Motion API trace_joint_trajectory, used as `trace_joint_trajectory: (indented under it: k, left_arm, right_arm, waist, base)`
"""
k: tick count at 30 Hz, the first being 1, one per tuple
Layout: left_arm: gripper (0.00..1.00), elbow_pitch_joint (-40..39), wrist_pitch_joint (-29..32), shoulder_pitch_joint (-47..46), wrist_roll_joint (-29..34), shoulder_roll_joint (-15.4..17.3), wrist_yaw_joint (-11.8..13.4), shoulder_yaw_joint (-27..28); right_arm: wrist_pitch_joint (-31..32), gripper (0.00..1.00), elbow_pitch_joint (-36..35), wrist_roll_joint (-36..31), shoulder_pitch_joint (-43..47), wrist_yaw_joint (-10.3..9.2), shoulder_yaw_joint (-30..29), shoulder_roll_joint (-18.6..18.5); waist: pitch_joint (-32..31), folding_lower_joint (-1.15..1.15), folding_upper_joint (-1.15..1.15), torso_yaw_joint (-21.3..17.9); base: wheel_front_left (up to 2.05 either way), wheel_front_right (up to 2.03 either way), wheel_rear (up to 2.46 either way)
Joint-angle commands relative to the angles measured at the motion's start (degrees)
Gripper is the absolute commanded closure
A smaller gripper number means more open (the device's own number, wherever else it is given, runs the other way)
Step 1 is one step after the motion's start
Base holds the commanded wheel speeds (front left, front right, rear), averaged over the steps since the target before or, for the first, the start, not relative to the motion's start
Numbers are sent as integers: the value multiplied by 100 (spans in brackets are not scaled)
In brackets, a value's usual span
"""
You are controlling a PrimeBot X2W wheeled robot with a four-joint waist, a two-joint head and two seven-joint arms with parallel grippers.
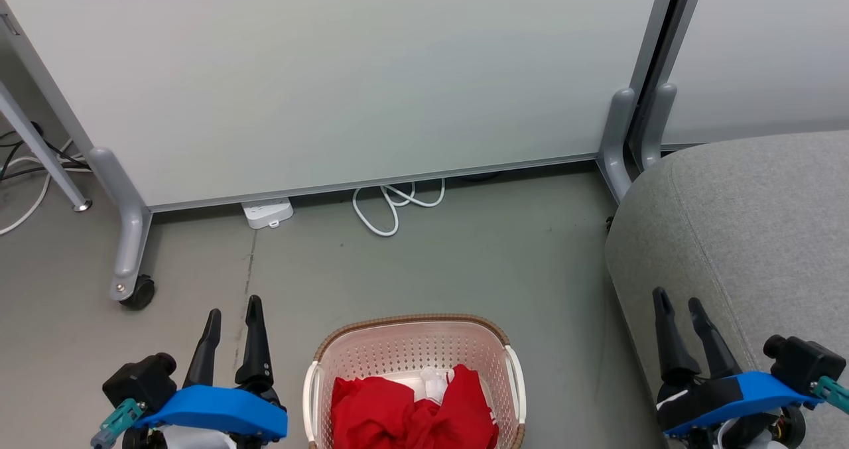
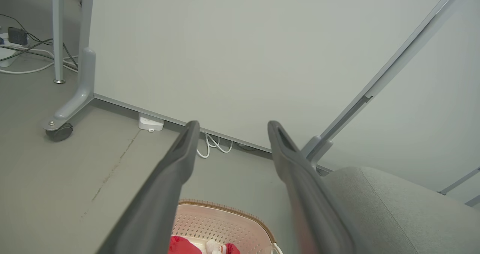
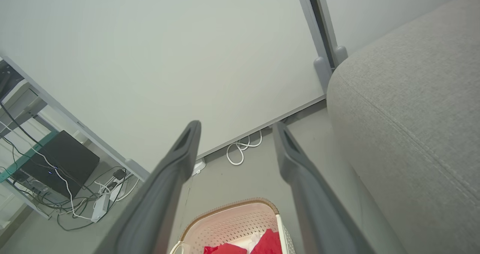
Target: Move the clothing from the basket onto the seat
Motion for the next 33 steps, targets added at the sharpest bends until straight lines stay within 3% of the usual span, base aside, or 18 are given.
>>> trace_joint_trajectory:
  k: [1,33]
  left_arm:
    - [0,-22,-56,-110,158,35,5,-29]
    - [0,256,-454,-133,1482,35,11,-151]
  right_arm:
    - [-49,0,-56,-153,-92,11,18,-46]
    - [-213,0,-17,-1731,6,14,89,-60]
  waist:
    - [-3,0,0,2]
    - [-45,0,0,44]
  base:
    - [0,0,0]
    - [0,0,0]
